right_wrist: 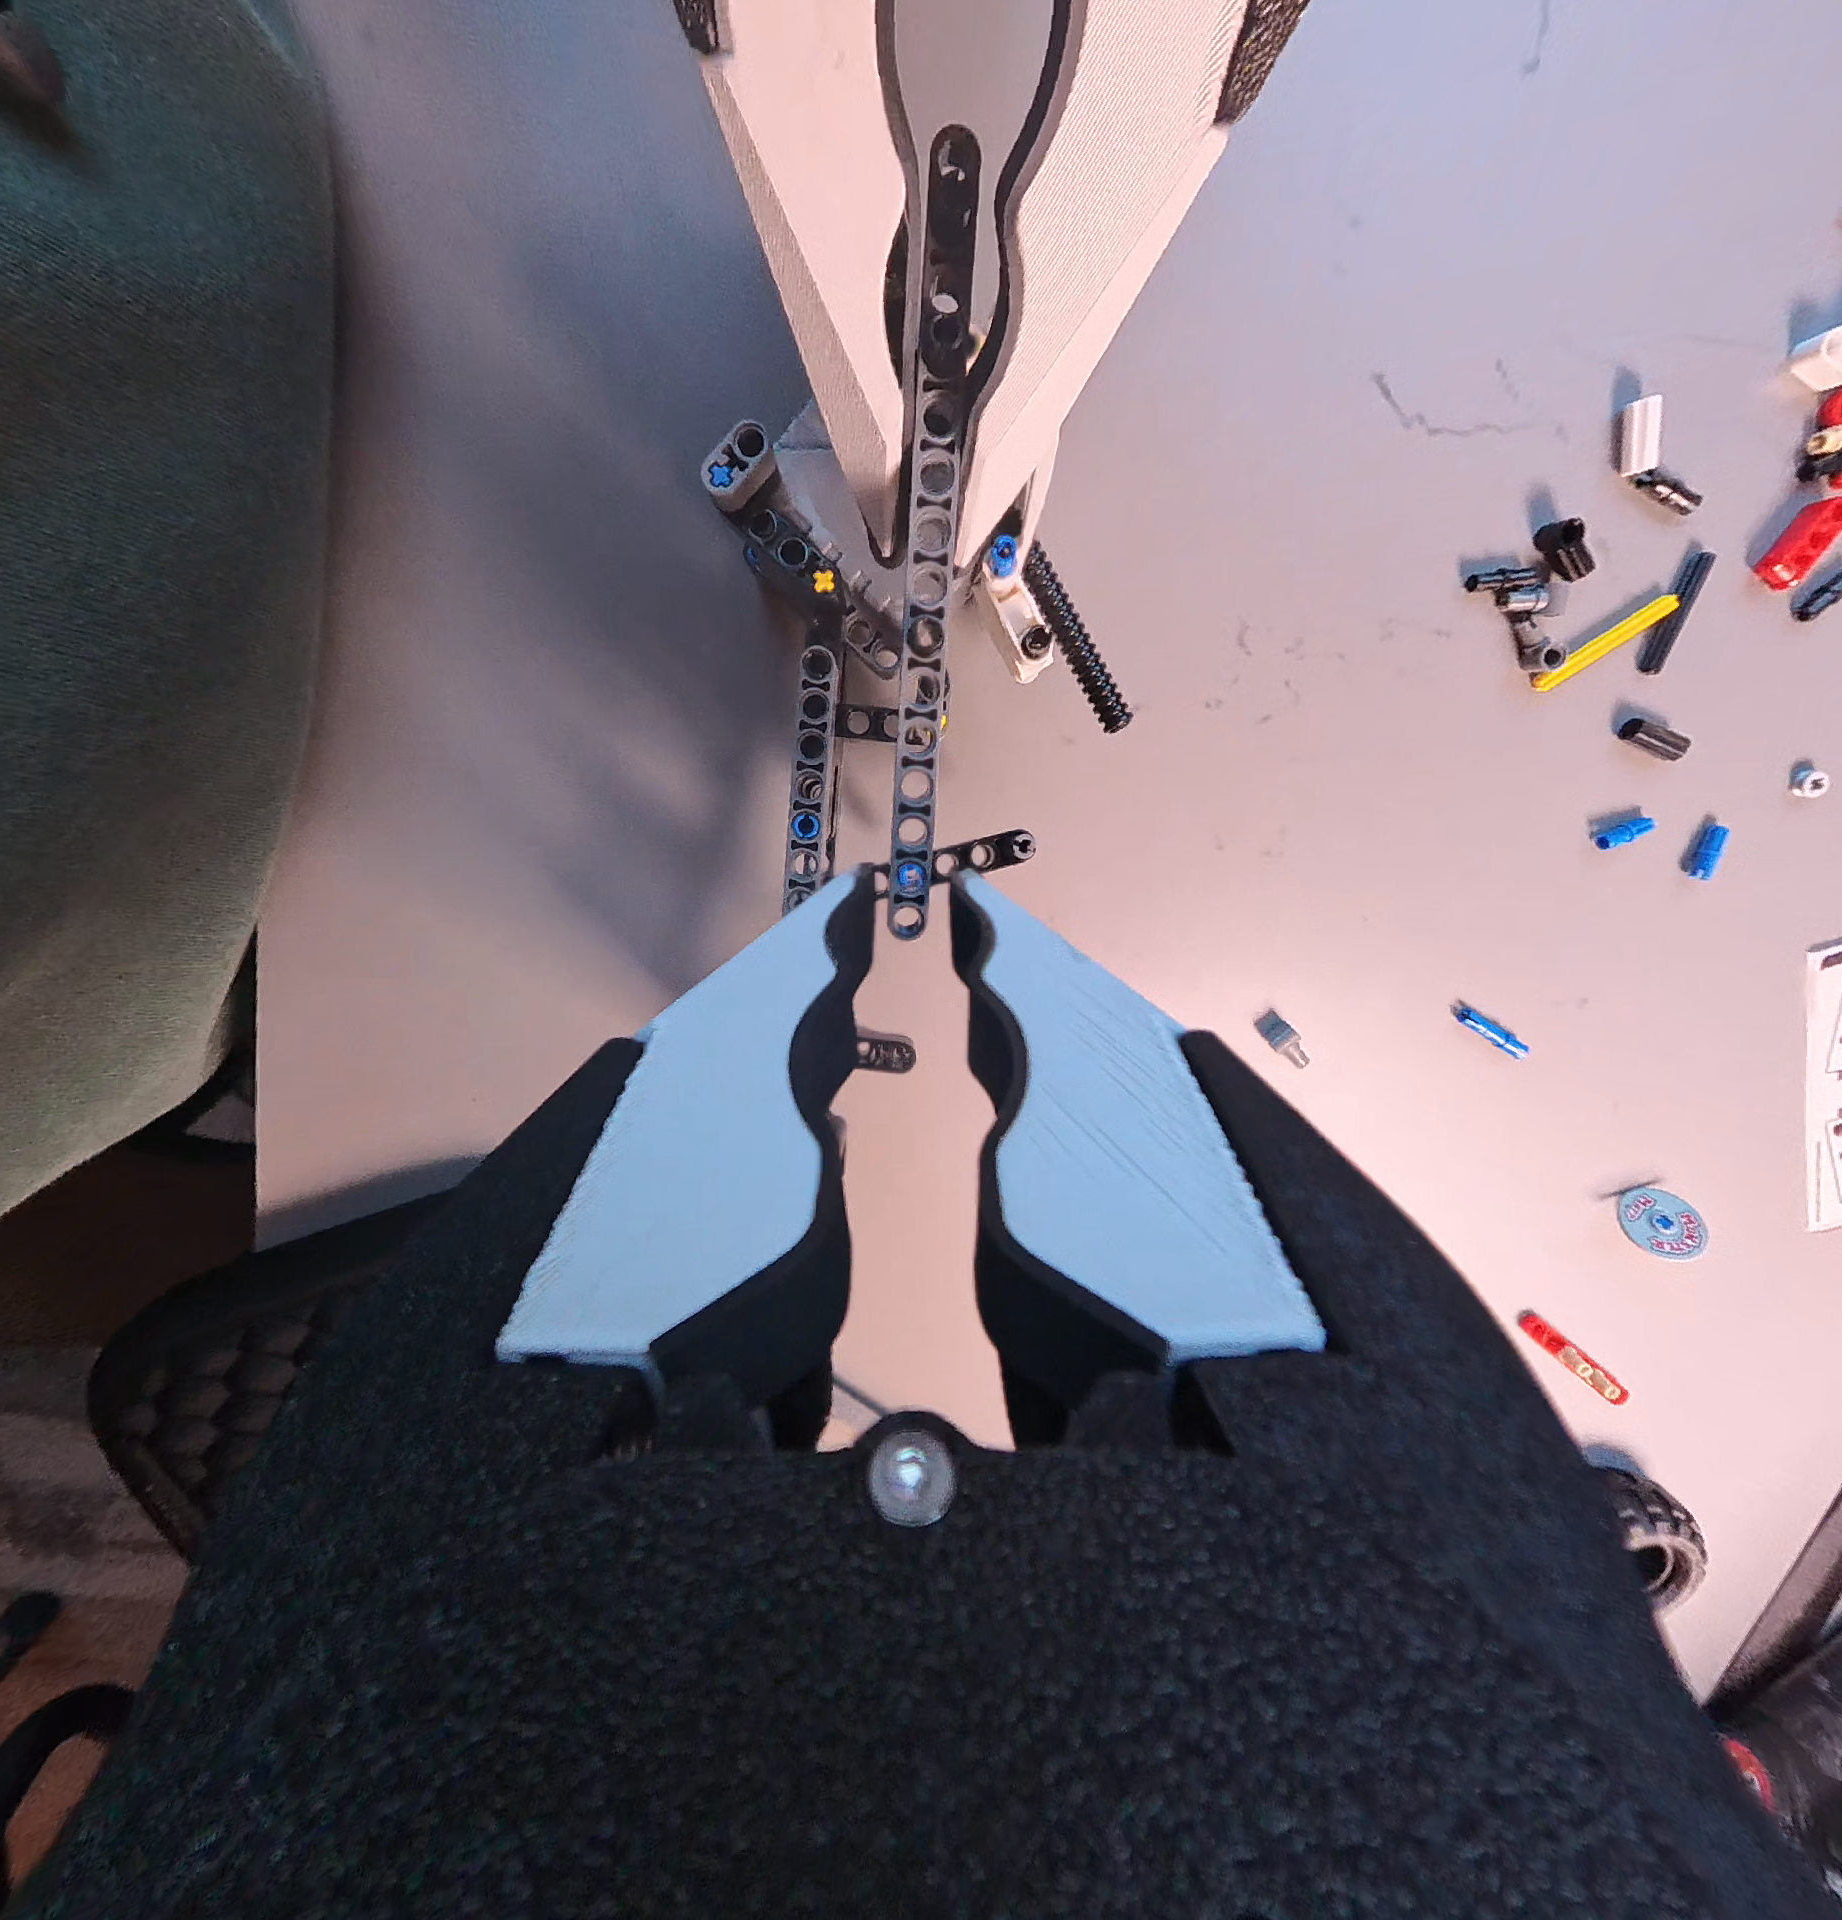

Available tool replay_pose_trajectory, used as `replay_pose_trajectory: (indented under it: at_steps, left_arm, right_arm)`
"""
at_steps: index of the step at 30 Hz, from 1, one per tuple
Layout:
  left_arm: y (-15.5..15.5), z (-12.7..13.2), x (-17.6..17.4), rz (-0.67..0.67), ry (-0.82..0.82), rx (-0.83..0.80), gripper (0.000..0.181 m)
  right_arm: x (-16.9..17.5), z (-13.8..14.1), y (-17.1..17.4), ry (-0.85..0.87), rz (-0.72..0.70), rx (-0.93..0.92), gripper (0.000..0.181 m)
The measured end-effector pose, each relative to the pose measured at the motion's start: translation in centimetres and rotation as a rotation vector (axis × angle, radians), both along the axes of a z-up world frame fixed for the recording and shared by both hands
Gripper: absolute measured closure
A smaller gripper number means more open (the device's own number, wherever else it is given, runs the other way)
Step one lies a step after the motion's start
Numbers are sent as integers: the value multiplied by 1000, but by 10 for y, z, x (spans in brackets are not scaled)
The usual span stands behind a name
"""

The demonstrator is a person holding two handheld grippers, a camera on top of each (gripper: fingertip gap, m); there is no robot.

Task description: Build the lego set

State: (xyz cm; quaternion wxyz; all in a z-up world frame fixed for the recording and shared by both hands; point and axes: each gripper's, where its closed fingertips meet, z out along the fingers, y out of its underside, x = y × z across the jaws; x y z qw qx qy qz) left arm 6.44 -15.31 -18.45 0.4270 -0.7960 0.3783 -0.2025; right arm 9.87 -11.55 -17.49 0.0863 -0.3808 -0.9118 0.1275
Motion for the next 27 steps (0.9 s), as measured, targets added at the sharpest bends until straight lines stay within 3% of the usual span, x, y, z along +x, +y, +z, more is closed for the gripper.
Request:
replay_pose_trajectory:
  at_steps: [5, 8, 18, 27]
  left_arm:
    - [1, -3, -1, 26, 2, -10, 176]
    - [1, -6, 0, 32, -2, -12, 176]
    - [-3, -13, 0, 33, -27, -49, 167]
    - [-7, -13, 2, 14, -52, -47, 174]
  right_arm:
    - [-6, 5, -5, 56, -15, -40, 162]
    - [-5, 0, -3, 45, -17, -27, 173]
    - [-2, -3, -4, 1, 8, 7, 175]
    - [-2, -4, -3, -19, -8, -6, 174]
